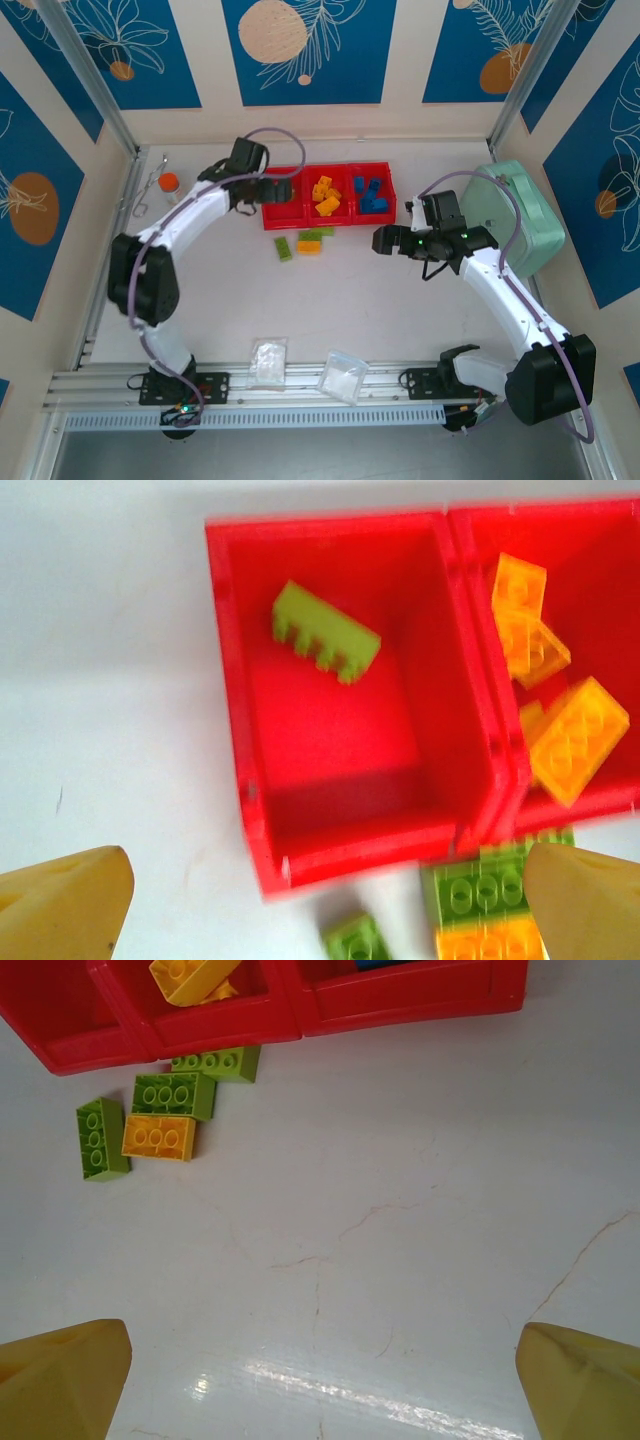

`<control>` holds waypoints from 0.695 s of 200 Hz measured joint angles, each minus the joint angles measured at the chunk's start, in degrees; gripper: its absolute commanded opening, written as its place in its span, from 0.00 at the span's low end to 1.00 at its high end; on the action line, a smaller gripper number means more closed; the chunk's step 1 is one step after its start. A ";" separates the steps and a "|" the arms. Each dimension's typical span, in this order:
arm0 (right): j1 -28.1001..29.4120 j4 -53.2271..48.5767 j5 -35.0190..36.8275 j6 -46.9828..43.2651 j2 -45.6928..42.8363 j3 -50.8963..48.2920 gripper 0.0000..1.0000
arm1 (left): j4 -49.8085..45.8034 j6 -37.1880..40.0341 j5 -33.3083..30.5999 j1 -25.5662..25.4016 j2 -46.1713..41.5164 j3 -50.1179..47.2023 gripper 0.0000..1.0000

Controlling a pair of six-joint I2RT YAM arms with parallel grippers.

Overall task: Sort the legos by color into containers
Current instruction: Place the lego in the container, then pick up the lego from the center of the table.

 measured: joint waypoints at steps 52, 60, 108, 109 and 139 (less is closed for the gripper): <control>0.09 0.39 -2.97 -0.26 0.02 0.00 0.99 | 4.72 -8.07 -0.11 -2.56 -10.62 -23.82 0.97; 0.15 0.57 -3.39 -0.24 0.13 0.00 0.99 | 5.62 -9.62 -0.22 -3.65 -10.56 -26.27 0.97; 2.54 0.92 -3.93 -0.22 1.97 -0.22 0.99 | 9.42 -17.03 -0.85 -9.35 -4.57 -25.38 0.95; 2.58 0.94 -3.93 -0.22 1.95 -0.24 0.99 | 9.46 -17.11 -0.90 -9.40 -4.39 -25.27 0.95; 2.84 1.25 -2.21 -0.20 0.76 -1.81 0.99 | 10.27 -20.48 -2.51 -9.68 1.86 -19.61 0.88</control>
